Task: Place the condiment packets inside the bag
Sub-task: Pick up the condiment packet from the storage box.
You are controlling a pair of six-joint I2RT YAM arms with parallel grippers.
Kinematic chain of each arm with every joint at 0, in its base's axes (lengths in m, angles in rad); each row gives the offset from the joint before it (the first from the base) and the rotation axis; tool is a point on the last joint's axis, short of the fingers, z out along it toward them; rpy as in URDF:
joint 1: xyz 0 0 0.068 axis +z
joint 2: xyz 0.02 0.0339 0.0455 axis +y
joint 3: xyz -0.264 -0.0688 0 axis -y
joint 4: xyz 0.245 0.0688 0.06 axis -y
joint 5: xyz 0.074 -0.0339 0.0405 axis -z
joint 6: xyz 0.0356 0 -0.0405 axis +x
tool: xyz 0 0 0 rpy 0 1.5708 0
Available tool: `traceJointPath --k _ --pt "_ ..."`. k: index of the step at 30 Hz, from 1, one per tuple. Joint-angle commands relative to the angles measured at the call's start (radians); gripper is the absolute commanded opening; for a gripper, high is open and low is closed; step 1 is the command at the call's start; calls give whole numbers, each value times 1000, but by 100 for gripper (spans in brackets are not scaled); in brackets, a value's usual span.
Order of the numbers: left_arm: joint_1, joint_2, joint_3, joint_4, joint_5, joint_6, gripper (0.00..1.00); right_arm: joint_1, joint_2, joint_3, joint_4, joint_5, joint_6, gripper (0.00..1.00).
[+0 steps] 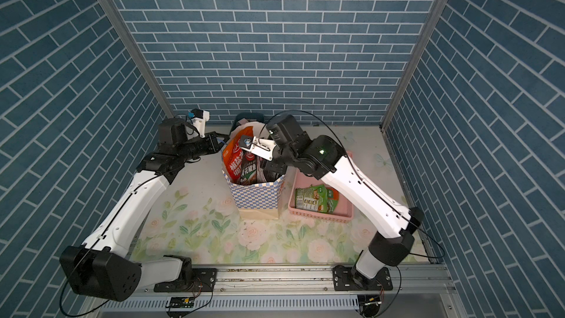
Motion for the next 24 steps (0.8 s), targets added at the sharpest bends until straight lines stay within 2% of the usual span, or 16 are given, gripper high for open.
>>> traceJointPath --k 1,4,8,12,15,17,20,24 --pt "-4 -35 -57 45 76 31 2 -138 -167 -101 60 124 507 63" --pt "-26 -44 -79 50 107 25 2 -235 -333 -332 -8 157 805 59" --pt "-57 -66 -69 54 104 32 2 -278 -534 -681 -3 82 1008 63" --pt "-58 -98 -66 60 -3 35 2 -339 -554 -910 59 -53 1031 69" --pt "-59 -103 -62 75 27 24 2 -435 -531 -1045 171 -150 1008 70" --pt "-59 -108 -72 76 29 25 2 -510 -509 -1124 284 -261 997 68" --pt "-59 -109 -87 55 3 39 2 -574 -448 -1201 434 -362 981 66" --pt "-59 -105 -101 52 -5 40 2 -601 -394 -1236 559 -428 978 65"
